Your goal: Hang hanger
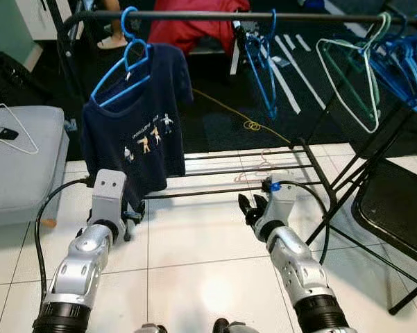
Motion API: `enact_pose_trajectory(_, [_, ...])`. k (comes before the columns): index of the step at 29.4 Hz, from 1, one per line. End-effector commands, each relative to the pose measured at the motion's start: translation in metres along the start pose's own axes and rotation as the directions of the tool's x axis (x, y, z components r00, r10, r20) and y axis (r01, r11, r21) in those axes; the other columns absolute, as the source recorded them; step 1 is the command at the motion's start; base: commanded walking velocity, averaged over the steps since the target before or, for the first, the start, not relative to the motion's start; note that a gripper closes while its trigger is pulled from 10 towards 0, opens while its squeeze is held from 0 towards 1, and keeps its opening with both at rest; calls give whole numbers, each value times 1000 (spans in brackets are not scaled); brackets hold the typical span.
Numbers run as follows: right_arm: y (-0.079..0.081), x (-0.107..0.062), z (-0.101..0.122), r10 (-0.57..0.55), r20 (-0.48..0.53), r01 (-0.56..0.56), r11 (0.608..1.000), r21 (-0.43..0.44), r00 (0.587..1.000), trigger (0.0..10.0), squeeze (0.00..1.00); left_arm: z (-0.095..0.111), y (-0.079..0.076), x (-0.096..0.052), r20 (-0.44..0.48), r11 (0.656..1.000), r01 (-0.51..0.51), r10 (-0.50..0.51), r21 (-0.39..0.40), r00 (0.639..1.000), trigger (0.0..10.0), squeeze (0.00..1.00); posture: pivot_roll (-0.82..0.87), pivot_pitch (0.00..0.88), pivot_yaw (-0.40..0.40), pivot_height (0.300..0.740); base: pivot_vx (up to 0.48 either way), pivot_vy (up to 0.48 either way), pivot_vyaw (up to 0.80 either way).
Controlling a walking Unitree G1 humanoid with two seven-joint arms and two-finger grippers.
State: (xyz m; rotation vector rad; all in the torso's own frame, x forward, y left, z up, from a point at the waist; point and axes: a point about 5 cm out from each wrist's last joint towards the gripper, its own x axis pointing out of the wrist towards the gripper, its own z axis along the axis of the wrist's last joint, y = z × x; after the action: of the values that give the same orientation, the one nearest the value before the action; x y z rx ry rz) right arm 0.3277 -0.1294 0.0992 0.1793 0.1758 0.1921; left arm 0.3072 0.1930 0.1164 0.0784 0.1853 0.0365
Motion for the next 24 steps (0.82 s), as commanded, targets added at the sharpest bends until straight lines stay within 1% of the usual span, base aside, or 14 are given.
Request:
enact_pose_trajectory(1, [-4, -2, -1, -13, 21, 13, 1000, 17, 1000, 10000, 0, 3, 0, -3, 49, 999, -31, 33, -32, 998, 10000, 0, -7, 131, -22, 740, 0, 0, -800])
enact_pose_trajectory(2, [-4, -2, -1, -13, 21, 13, 1000, 17, 1000, 10000, 0, 3, 0, -3, 49, 999, -31, 33, -32, 998, 10000, 0, -7, 131, -22, 740, 0, 0, -800])
enact_pose_trajectory(4, [-3, 3, 6, -27, 77, 26, 1000, 14, 997, 10000, 0, 7, 8, -2, 106, 993, -76, 86, -92, 991, 10000, 0, -3, 145, -29, 740, 0, 0, -800])
enact_pose_trajectory(7, [-3, 3, 6, -30, 83, 30, 1000, 8, 996, 10000, 0, 7, 9, -2, 111, 992, -83, 94, -98, 989, 10000, 0, -3, 145, -29, 740, 0, 0, -800])
enact_pose_trajectory(8, [-1, 4, 2, -43, 58, 43, 999, -6, 997, 10000, 0, 10, 14, -2, 127, 982, -124, 142, -141, 982, 10000, 0, -4, 90, -27, 740, 0, 0, -800])
enact_pose_trajectory(10, [4, 5, -1, -35, 30, 36, 999, -27, 999, 10000, 0, 11, 17, -1, 129, 977, -147, 167, -152, 978, 10000, 0, -1, 97, -32, 740, 0, 0, -800])
enact_pose_trajectory(11, [8, 7, -4, -27, 2, 27, 997, -68, 1000, 10000, 0, 10, 17, 1, 120, 976, -155, 174, -154, 977, 10000, 0, -1, 97, -32, 740, 0, 0, -800])
enact_pose_trajectory(12, [10, 8, -8, -22, -25, 20, 995, -99, 999, 10000, 0, 3, 12, 3, 75, 984, -135, 144, -114, 987, 10000, 0, -2, 107, -36, 740, 0, 0, -800])
enact_pose_trajectory(14, [10, 8, -8, -22, -25, 20, 995, -99, 999, 10000, 0, 3, 12, 3, 75, 984, -135, 144, -114, 987, 10000, 0, -2, 107, -36, 740, 0, 0, -800])
enact_pose_trajectory(15, [11, 8, -10, -19, -43, 14, 993, -120, 999, 10000, 0, -3, 5, 5, 38, 994, -96, 98, -53, 994, 10000, 0, 3, 80, -36, 740, 0, 0, -800])
enact_pose_trajectory(16, [11, 8, -10, -19, -43, 14, 993, -120, 999, 10000, 0, -3, 5, 5, 38, 994, -96, 98, -53, 994, 10000, 0, 3, 80, -36, 740, 0, 0, -800])
enact_pose_trajectory(18, [11, 9, -14, -6, -74, -5, 989, -145, 997, 10000, 0, -9, -8, 7, 4, 1000, -22, 22, 12, 1000, 10000, 0, 16, 99, -47, 740, 0, 0, -800])
enact_pose_trajectory(22, [12, 9, -17, 6, -77, -18, 988, -152, 997, 10000, 0, -12, -13, 6, 8, 1000, -1, 1, 10, 1000, 10000, 0, 21, 63, -43, 740, 0, 0, -800])
enact_pose_trajectory(24, [12, 9, -17, 14, -80, -26, 987, -159, 997, 10000, 0, -12, -14, 7, 6, 1000, 11, -11, 20, 1000, 10000, 0, 23, 71, -45, 740, 0, 0, -800])
